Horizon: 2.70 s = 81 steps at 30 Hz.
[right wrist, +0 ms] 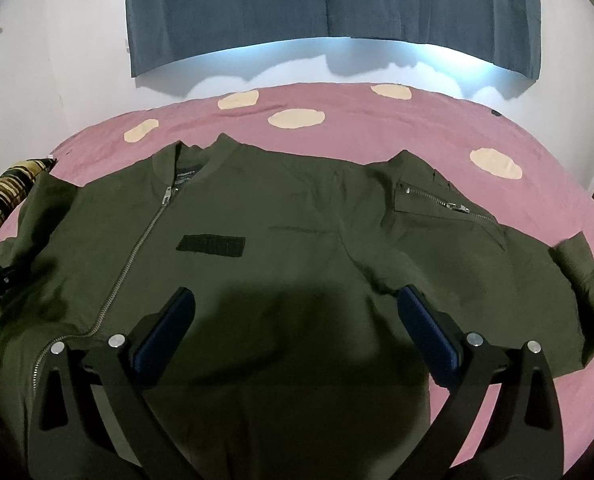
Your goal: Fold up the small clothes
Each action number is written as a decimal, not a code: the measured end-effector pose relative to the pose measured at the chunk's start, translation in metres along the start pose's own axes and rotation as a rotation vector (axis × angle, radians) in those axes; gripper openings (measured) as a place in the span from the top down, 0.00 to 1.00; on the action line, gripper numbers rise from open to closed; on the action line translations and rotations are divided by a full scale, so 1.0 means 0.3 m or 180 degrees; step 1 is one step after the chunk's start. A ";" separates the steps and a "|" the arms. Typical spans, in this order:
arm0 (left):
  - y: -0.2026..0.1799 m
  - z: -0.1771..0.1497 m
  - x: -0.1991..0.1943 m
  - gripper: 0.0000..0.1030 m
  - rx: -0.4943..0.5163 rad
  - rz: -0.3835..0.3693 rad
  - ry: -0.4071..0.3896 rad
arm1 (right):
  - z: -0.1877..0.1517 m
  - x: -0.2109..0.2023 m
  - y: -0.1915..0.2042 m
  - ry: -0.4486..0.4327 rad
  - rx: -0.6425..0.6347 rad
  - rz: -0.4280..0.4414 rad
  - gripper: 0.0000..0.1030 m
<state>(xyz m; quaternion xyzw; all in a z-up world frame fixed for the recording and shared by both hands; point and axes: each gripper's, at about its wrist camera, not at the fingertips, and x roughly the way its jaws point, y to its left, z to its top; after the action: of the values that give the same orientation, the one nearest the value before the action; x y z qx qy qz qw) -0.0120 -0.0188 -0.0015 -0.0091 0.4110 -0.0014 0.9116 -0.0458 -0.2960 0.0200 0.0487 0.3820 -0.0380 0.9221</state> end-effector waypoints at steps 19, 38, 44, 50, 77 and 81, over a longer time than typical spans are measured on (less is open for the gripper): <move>-0.003 -0.006 0.005 0.04 0.0013 -0.0008 0.0018 | -0.009 0.011 0.005 0.0034 0.0006 0.0010 0.02; -0.007 -0.007 0.000 0.04 0.0022 -0.0066 0.0042 | 0.028 -0.008 -0.132 0.0070 0.0188 -0.0193 0.02; 0.007 -0.002 -0.003 0.04 -0.0024 -0.0088 0.0047 | 0.078 -0.036 -0.428 0.0054 0.0301 -0.1185 0.02; 0.001 -0.005 0.006 0.04 -0.0020 -0.0066 0.0088 | 0.083 0.096 -0.723 0.0659 0.0410 -0.1808 0.28; -0.007 -0.019 0.002 0.04 0.0045 -0.0181 0.0154 | -0.403 -0.339 -1.356 -0.0497 0.3392 0.0153 0.31; -0.016 -0.023 -0.001 0.04 0.0059 -0.0150 0.0145 | -0.407 -0.317 -1.374 -0.0442 0.3335 0.0235 0.36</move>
<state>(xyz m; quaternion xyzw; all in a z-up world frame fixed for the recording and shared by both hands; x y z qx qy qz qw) -0.0175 -0.0237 -0.0058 -0.0103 0.4313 -0.0270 0.9018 -0.2426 -0.6875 -0.0236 0.5136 0.2479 -0.1945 0.7981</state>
